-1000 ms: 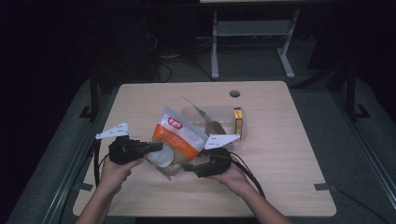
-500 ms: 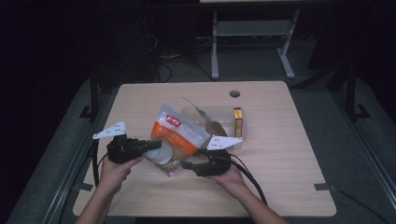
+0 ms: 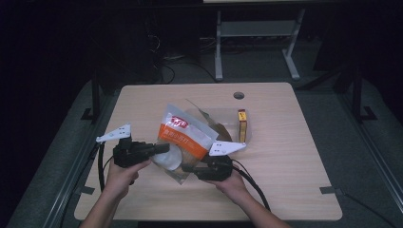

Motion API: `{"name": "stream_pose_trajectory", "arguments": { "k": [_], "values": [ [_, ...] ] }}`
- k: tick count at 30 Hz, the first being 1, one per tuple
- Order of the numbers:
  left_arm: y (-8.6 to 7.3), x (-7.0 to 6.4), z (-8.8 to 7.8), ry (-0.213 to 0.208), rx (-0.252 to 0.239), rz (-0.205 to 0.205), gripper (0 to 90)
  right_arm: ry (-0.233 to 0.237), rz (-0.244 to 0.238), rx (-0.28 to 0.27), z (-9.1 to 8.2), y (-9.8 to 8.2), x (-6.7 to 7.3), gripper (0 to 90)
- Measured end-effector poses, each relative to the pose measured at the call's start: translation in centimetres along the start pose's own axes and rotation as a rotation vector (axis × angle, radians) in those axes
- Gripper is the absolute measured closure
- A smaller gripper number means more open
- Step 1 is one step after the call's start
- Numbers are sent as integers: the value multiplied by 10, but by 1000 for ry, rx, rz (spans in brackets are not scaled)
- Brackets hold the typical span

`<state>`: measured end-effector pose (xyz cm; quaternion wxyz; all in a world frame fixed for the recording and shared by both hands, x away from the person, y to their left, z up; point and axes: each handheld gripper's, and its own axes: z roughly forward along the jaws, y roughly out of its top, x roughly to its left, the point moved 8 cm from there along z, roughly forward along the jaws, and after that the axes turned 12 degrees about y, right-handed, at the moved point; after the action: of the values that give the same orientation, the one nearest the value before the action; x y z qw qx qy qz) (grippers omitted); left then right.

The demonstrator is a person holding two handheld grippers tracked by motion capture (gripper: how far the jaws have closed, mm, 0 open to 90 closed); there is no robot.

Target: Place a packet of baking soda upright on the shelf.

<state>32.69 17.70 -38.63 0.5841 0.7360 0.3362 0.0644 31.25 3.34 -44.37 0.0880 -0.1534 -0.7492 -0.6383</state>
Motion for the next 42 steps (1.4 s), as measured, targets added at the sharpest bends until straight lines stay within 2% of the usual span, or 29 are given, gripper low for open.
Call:
{"name": "stream_pose_trajectory", "arguments": {
  "k": [2, 4, 9, 12, 15, 22, 23, 24, 25, 26, 28, 30, 32, 34, 36, 37, 38, 39, 42],
  "values": [
    [-1, 0, 2, -7, -8, -9, 893, -3, 13, -2, -2, 1, -1, 706],
    [-3, 2, 4, -1, 3, 10, 892, -6, 22, 3, -3, 2, -1, 748],
    [-15, 10, 10, 24, 54, 42, 885, -16, 10, 70, -1, -4, -3, 777],
    [-21, 17, 11, 48, 85, 53, 862, -46, -14, 111, 0, -5, -3, 787],
    [-26, 22, 12, 65, 109, 61, 802, -70, -25, 144, -3, -3, -2, 795],
    [-33, 30, 17, 123, 151, 88, 620, -97, -21, 150, -12, 1, -2, 811],
    [-34, 30, 17, 112, 150, 78, 628, -96, -23, 157, -13, 1, -3, 812],
    [-34, 29, 15, 80, 150, 67, 678, -95, -24, 158, -14, 1, -3, 812],
    [-35, 27, 15, 52, 148, 60, 780, -93, -25, 164, -14, 0, -4, 811],
    [-35, 25, 15, 41, 150, 57, 852, -89, -23, 174, -13, -1, -4, 810],
    [-37, 23, 16, 49, 167, 80, 887, -100, -34, 185, -11, -3, -4, 808],
    [-37, 22, 16, 47, 170, 84, 895, -90, -49, 193, -8, -5, -4, 804],
    [-36, 22, 14, 22, 159, 74, 898, -79, -37, 193, -6, -6, -4, 798],
    [-36, 20, 14, 13, 155, 62, 899, -88, -35, 187, -6, -6, -6, 780],
    [-39, 16, 17, 2, 167, 74, 899, -98, -16, 171, -8, -5, -9, 769],
    [-40, 15, 18, 6, 172, 74, 899, -101, -10, 164, -8, -4, -9, 773],
    [-41, 15, 19, 7, 176, 83, 899, -101, -9, 159, -9, -3, -10, 810],
    [-41, 14, 21, 1, 177, 70, 899, -107, -11, 163, -9, -3, -11, 858],
    [-43, 13, 22, -15, 182, 68, 899, -108, -15, 156, -12, -2, -11, 871]
  ]
}}
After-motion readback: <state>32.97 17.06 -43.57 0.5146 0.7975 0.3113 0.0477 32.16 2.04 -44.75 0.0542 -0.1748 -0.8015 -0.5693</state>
